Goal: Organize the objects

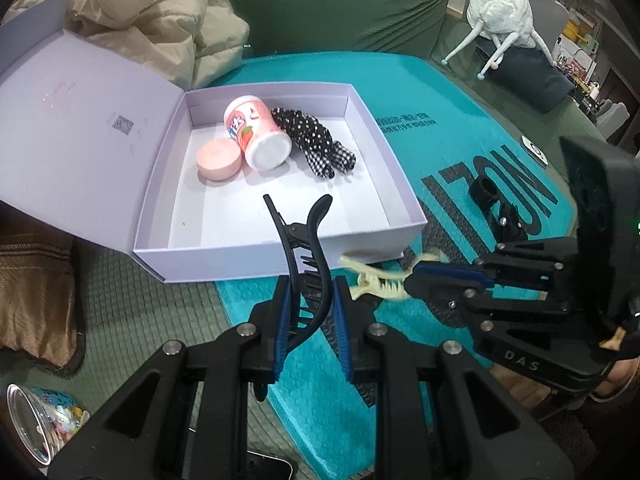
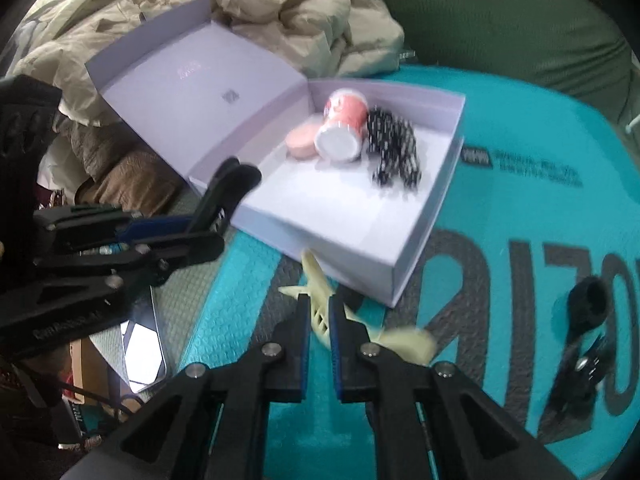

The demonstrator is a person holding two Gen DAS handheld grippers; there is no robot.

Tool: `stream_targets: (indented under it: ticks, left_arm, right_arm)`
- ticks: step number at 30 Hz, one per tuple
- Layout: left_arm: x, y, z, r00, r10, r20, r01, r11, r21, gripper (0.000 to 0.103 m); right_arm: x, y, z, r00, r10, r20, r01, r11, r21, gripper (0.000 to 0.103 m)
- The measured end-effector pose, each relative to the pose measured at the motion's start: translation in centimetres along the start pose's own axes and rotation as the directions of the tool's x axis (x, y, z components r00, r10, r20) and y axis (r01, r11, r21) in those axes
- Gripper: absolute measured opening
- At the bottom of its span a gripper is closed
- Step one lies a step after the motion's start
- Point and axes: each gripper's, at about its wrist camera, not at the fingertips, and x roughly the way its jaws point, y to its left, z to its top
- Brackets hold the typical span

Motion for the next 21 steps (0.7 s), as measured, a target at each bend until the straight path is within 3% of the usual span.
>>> stream_targets:
  ticks: [2,4,5,6,11,14,16,18,21]
  left_arm:
    - [0.0,0.1,-0.3,1.000,-0.005,-0.001,0.005,1.000,0.000,0.019]
    - [-0.1,0.3,-0.5,1.000,-0.008,0.003,0.008,1.000,-0.005,0.019]
    - [-0.1,0.5,-0.7,1.000,-0.009,0.003,0.009,1.000,-0.011,0.019]
    - [-0.1,0.7,-0.9,1.000,-0.009,0.004,0.009,1.000,-0.021,0.019]
    - [0.3,1.7,-2.2,1.000,-0.011,-0.003,0.011,0.998,-0.066,0.019]
    - [0.9,2.1,-3.1,1.000,-0.006,-0.019,0.004,0.997,-0.082,0.019]
    - [1.3,2.3,-3.5,0.999,0.000,-0.032,-0.003,0.996,-0.085,0.019]
    - [1.5,2.5,-3.9,0.999,0.007,-0.036,-0.011,0.996,-0.091,0.019]
    - [1.4,2.9,-4.1,0.999,0.011,-0.032,-0.014,0.995,-0.097,0.019]
  right_arm:
    - [0.4,0.0,-0.5,1.000,0.000,-0.015,0.000,1.000,-0.011,0.016]
    - [0.5,0.2,-0.8,1.000,-0.010,-0.018,0.010,1.000,-0.021,0.040]
    - [0.6,0.2,-0.9,1.000,-0.015,-0.015,0.015,1.000,-0.023,0.060]
    - [0.6,0.2,-1.0,1.000,-0.017,-0.009,0.017,1.000,-0.021,0.065]
    - [1.4,0.2,-1.1,0.999,-0.050,-0.017,0.050,0.998,-0.027,0.065]
    - [2.0,0.6,-1.3,0.993,-0.121,-0.004,0.120,0.992,-0.042,0.074]
    - [2.4,0.6,-1.4,0.993,-0.120,0.004,0.120,0.993,-0.022,0.075]
    - [2.9,0.4,-1.4,0.992,-0.125,0.002,0.125,0.992,0.005,0.083]
    - [3.5,0.6,-1.2,0.988,-0.155,0.024,0.155,0.988,-0.009,0.084]
